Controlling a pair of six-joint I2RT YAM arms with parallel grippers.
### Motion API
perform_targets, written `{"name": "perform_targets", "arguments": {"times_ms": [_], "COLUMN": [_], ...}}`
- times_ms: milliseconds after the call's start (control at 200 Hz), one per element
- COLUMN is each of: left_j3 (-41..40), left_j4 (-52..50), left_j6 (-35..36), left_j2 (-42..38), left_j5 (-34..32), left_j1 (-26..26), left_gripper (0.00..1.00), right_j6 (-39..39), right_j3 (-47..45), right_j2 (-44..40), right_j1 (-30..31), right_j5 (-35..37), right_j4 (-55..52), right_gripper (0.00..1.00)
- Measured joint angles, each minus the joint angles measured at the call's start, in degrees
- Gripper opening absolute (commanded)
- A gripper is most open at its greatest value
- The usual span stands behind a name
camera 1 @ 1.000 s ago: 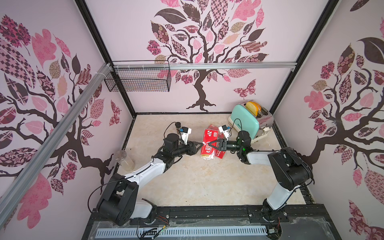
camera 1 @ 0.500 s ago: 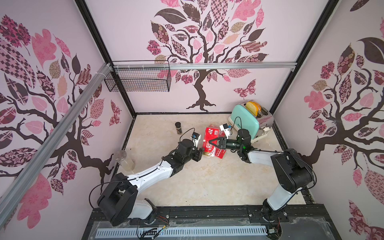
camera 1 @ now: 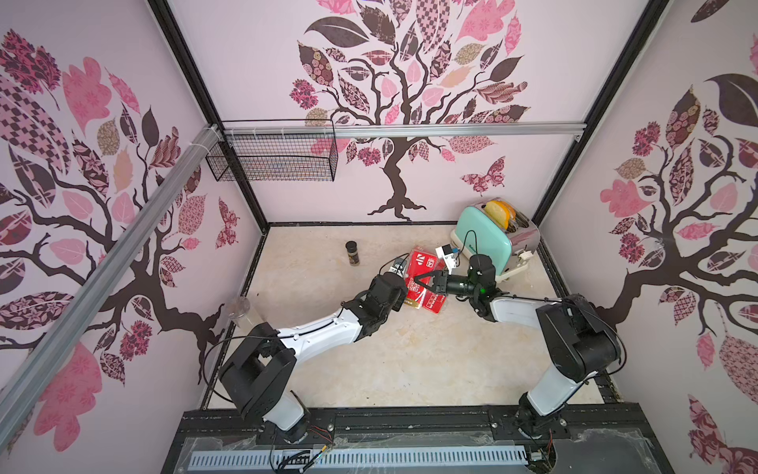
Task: Open the ruler set and take out the ruler
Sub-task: Open the ruler set bag.
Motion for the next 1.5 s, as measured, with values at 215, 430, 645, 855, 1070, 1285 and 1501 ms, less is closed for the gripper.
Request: {"name": "perform_targets", "arguments": {"times_ms": [215,430,645,855,1070,1285,1501], "left_j3": [0.11,-0.2,-0.46,-2.56,-4.66,-5.7,-8.41], "left_j4": [2.45,6.8,10.54,15.02,19.19,20.37,22.29], "left_j6": [2.05,4.7,5.9,6.23,5.22,2.82,-5.18], "left_j2": [0.85,1.81,3.48,3.63,3.61,2.84,-0.39], "left_j5": [1.2,2.69,2.67,3.76,6.45,6.67,14.82], "left_j1": [-0.02,-0.15,-0.5,-0.48,-0.55,-0.28,4.17], "left_gripper": [0.48,0.33,0.27,0.24,0.01,0.0,0.0], "right_j6": [-0.46,-1.07,-1.27,-1.33,-1.62,-2.73,-2.99], "right_j3": [0.04,0.63,0.63,0.63,0.63,0.63,0.63], "right_j2": [0.0,0.0,0.0,0.0,0.0,0.0,0.0], "right_j1": [-0.24,-0.28,-0.59,-0.61,-0.61,-0.59,-0.11], "right_j5": [0.0,0.02,0.15,-0.02,-0.55,-1.05,-2.56], "right_j4": [-0.48,-0.79,-1.14,-1.7,-2.1,-2.64,-2.78], "right_gripper": [0.14,0.14,0.15,0.15,0.15,0.16,0.16]}}
